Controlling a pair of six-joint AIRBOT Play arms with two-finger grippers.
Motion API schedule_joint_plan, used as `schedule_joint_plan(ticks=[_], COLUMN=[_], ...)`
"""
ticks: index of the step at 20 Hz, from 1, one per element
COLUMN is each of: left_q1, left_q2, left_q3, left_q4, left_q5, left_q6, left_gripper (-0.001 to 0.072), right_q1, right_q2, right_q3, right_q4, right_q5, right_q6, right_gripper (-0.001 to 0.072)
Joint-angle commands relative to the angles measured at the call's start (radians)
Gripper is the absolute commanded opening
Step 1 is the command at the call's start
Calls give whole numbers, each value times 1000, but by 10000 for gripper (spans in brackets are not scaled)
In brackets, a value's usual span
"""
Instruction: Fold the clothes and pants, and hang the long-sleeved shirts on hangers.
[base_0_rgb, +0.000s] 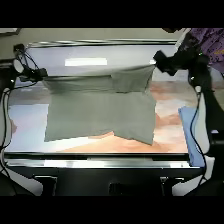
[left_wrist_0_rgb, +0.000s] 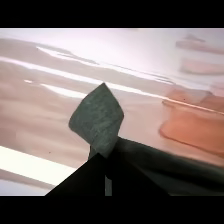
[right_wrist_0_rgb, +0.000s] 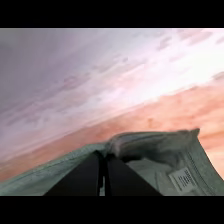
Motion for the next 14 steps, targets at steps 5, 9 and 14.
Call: schedule_joint_plan(ticks=[5, 9, 14], left_q1=[-7, 75, 257], left_q2=[-114, -31, 132], left_q3=[25, 71, -66], left_q4=[-48, -121, -285], left_q5=[-110, -261, -402], left_q6=[0, 0, 61], left_gripper=[93, 444, 444], right_q1=[35, -34, -247], right_q2=[-167, -53, 124], right_q3=[2, 1, -168], right_q4=[35, 50, 187], right_q5=[-66, -287, -581], right_q6=[-2, -240, -532], right_gripper=[173, 380, 381])
